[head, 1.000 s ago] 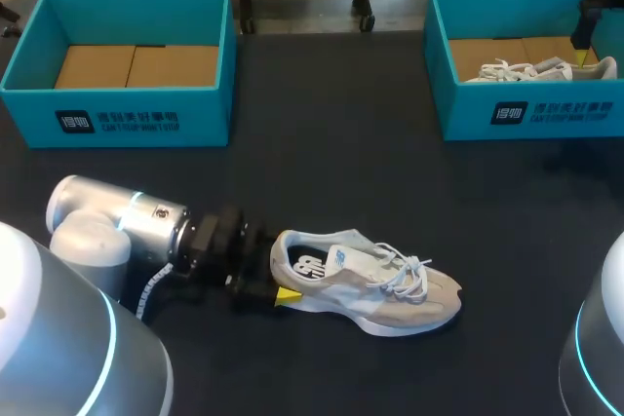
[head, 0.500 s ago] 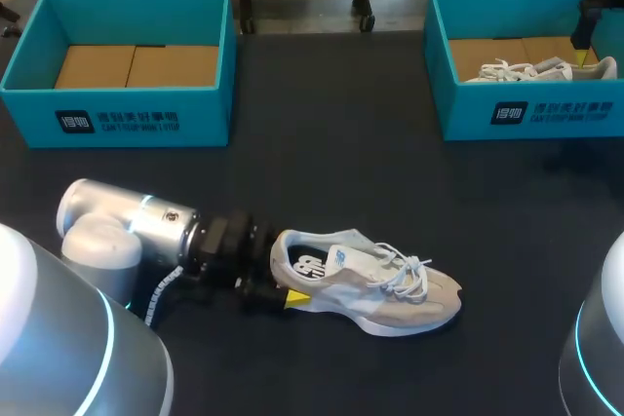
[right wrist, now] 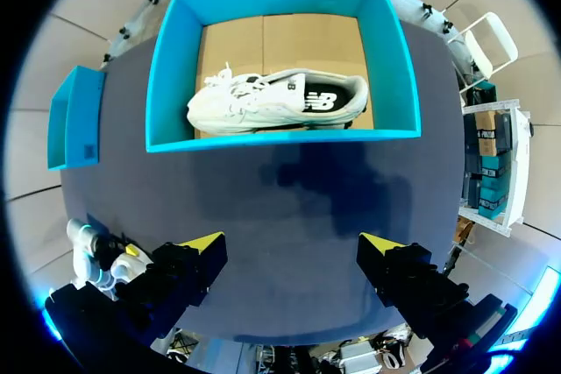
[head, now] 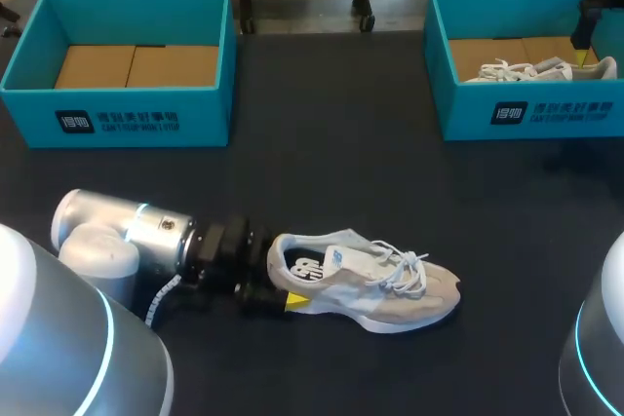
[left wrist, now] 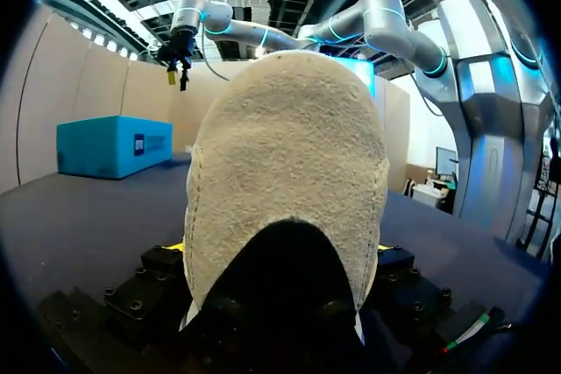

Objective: Take the shoe out of the shoebox, open the shoe tongue, remove and reinsert the insole, then place the shoe into the shoebox

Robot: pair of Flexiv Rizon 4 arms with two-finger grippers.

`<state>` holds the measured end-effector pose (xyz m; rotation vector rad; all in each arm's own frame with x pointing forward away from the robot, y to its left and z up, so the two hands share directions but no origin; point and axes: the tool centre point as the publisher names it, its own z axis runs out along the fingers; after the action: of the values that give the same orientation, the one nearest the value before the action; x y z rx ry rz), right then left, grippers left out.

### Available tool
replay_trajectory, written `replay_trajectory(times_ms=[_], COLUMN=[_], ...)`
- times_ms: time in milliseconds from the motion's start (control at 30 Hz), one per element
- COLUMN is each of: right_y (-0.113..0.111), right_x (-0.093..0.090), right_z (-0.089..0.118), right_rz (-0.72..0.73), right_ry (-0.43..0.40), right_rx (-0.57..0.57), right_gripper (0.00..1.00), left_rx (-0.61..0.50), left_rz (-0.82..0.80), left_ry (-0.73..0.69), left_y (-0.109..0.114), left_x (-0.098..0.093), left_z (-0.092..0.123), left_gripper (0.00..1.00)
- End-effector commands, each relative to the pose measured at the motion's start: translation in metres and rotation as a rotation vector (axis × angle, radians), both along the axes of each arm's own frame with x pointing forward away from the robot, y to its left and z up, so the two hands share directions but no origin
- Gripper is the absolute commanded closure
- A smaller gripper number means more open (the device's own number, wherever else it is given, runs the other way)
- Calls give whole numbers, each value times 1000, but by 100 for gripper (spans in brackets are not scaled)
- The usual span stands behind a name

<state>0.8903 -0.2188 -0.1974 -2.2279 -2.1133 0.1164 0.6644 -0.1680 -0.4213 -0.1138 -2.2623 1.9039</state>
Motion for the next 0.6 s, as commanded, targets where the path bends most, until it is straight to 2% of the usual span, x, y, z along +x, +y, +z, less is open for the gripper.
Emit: replay_trajectory(times_ms=[33,267,600], right_y=[0,0,0], right_x=[-1,-1,-1], right_z=[0,0,0], right_rz=[0,0,0], right_ry=[-1,-1,-1], right_rx=[-1,-1,-1], right_gripper=[0,0,0], left_rx=[17,19,23], left_rz=[83,119,143], left_ry=[-14,0,3], left_y=[19,33,33], left_x=[-24,-26,-25], left_z=[3,6,4], left_gripper=[100,100,100])
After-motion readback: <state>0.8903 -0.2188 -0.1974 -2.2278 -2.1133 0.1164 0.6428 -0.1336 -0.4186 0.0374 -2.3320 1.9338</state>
